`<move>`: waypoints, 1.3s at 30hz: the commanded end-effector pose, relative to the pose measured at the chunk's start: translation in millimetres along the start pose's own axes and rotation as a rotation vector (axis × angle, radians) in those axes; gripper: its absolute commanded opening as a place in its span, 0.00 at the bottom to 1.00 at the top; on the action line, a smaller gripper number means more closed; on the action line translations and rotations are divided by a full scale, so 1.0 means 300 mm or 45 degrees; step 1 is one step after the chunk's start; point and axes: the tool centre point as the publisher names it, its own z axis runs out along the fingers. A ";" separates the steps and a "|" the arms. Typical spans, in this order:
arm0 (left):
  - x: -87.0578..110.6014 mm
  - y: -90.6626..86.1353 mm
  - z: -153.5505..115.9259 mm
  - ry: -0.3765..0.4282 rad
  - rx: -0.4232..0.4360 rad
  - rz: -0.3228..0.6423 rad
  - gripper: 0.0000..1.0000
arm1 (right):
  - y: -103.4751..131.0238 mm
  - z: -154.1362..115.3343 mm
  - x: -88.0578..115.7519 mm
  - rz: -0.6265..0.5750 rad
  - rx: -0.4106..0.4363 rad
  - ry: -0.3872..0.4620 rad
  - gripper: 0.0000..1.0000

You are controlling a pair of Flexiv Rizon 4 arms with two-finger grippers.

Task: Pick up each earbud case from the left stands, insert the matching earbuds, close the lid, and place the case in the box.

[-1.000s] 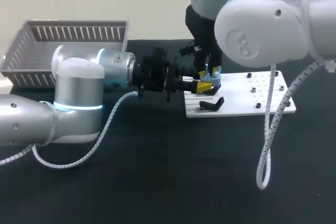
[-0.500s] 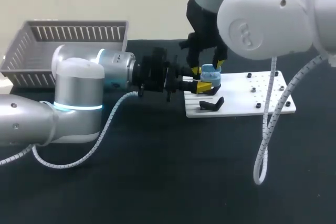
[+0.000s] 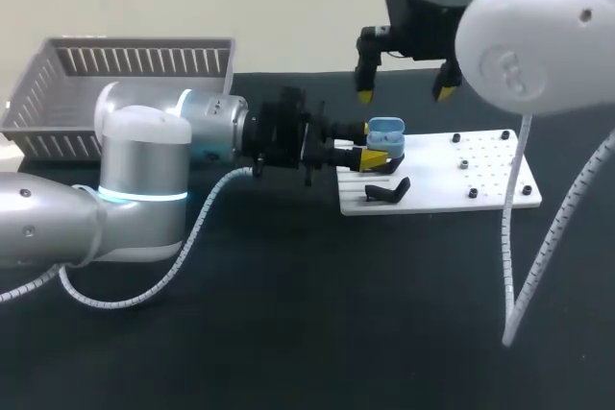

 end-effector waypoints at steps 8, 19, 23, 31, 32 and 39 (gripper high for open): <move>0.001 -0.005 0.002 -0.001 -0.008 0.004 0.00 | -0.083 0.098 -0.069 0.102 0.036 0.018 1.00; 0.001 -0.005 0.002 -0.001 -0.008 0.004 0.00 | -0.132 0.150 -0.055 0.135 0.041 0.069 1.00; 0.001 -0.005 0.002 -0.001 -0.008 0.004 0.00 | -0.134 0.156 -0.027 0.121 0.035 0.098 1.00; 0.001 -0.005 0.002 -0.001 -0.008 0.004 0.00 | -0.129 0.135 0.037 0.091 0.030 0.127 1.00; 0.001 -0.005 0.002 -0.001 -0.008 0.004 0.00 | -0.129 0.133 0.042 0.088 0.029 0.129 1.00; 0.001 -0.005 0.002 -0.001 -0.008 0.004 0.00 | -0.126 0.104 0.054 0.076 0.014 0.116 1.00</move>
